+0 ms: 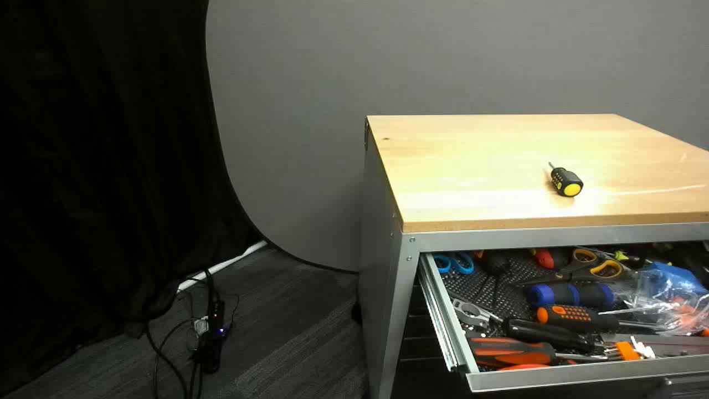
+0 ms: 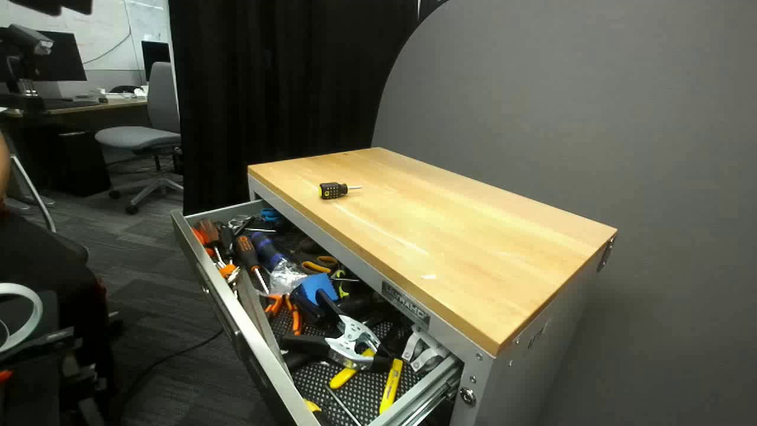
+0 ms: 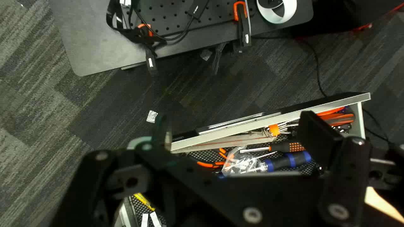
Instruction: Put the screwdriver in the drawer then close it
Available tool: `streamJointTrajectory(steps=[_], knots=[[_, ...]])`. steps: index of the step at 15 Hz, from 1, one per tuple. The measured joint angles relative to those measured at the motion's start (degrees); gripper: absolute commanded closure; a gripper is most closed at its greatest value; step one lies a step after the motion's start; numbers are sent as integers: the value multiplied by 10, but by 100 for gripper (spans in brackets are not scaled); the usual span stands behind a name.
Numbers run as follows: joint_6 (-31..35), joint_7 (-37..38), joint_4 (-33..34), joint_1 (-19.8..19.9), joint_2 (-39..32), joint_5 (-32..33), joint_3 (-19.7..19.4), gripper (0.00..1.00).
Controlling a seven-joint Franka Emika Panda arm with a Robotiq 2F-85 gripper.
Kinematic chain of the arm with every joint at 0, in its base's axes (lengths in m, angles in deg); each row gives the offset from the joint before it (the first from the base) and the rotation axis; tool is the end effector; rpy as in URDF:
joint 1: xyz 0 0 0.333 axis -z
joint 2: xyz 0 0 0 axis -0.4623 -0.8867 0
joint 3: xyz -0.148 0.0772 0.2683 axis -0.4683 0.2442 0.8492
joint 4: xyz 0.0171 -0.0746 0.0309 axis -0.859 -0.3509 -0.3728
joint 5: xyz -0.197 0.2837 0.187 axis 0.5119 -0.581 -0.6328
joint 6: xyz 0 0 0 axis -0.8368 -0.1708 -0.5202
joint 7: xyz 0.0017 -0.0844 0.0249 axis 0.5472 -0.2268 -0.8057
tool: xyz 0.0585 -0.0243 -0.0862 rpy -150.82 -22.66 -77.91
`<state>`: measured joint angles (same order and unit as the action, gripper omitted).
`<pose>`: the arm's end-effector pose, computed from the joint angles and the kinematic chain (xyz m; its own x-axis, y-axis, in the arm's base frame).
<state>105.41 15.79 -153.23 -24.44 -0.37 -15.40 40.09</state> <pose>0.3494 -0.0494 0.5429 0.9451 -0.1692 -0.2795 -0.1929 -0.9794 -0.0596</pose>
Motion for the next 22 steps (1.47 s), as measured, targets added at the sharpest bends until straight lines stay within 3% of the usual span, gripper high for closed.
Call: streamJointTrajectory(steps=[11,17,22], knots=[[13,0,-2,0,-11,-17,0,0],[139,-3,-4,-30,-154,-131,25,0],[215,-6,55,-49,-286,-195,47,0]])
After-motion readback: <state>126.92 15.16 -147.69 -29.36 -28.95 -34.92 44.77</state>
